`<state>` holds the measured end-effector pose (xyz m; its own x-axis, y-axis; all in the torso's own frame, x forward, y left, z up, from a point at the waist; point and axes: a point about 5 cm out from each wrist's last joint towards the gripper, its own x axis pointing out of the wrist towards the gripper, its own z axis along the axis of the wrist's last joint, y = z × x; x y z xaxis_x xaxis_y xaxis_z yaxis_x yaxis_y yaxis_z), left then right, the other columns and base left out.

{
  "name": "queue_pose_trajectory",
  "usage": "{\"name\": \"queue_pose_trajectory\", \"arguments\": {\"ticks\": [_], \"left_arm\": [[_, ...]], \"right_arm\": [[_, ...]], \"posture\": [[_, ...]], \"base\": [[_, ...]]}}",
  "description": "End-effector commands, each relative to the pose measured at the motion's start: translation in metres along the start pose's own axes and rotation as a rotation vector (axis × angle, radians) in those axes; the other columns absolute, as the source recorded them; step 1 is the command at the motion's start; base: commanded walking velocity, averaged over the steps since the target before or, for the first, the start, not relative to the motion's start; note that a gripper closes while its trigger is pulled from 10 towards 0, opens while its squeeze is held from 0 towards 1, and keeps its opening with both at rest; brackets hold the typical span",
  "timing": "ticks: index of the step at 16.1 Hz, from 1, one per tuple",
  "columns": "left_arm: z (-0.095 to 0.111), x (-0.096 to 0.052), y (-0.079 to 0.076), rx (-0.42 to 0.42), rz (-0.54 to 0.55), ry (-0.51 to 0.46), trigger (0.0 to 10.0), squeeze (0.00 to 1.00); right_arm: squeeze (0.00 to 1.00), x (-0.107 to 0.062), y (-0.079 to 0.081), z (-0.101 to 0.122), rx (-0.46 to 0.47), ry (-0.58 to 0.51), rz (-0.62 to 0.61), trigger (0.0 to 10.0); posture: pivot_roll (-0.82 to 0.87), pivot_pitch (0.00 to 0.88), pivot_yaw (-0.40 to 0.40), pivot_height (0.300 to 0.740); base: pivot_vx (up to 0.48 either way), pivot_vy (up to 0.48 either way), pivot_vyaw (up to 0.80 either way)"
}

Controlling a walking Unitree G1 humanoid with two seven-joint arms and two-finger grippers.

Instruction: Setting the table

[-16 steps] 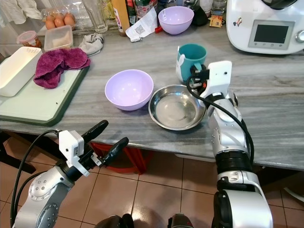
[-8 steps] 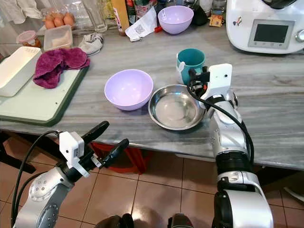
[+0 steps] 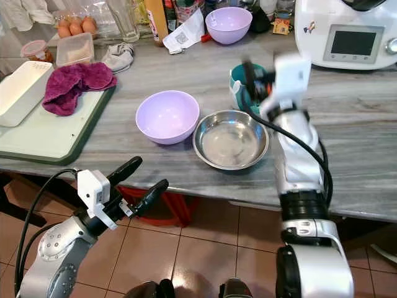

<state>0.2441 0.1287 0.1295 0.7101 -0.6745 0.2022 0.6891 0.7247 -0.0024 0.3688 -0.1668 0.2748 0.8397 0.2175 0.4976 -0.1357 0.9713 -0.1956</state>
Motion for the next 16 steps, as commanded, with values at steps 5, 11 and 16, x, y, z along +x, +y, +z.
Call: {"name": "queue_pose_trajectory", "arguments": {"ticks": [5, 11, 16], "left_arm": [[0.015, 0.003, 0.012, 0.066, 0.131, -0.059, 10.0, 0.00], [0.024, 0.014, 0.045, 0.174, 0.488, -0.105, 10.0, 0.00], [0.022, 0.019, 0.050, 0.196, 0.566, -0.100, 10.0, 0.00]], "right_arm": [[1.00, -0.014, 0.025, 0.022, 0.006, -0.127, -0.035, 10.0], [1.00, -0.039, 0.057, 0.008, 0.022, -0.068, 0.009, 10.0], [1.00, -0.042, 0.069, 0.008, 0.018, -0.059, 0.047, 10.0]], "posture": [[-0.09, 0.192, 0.109, 0.740], [-0.09, 0.169, 0.112, 0.740], [-0.09, 0.155, 0.108, 0.740]], "base": [[0.000, 0.000, 0.00], [0.000, 0.000, 0.10], [0.000, 0.000, 0.80]]}}
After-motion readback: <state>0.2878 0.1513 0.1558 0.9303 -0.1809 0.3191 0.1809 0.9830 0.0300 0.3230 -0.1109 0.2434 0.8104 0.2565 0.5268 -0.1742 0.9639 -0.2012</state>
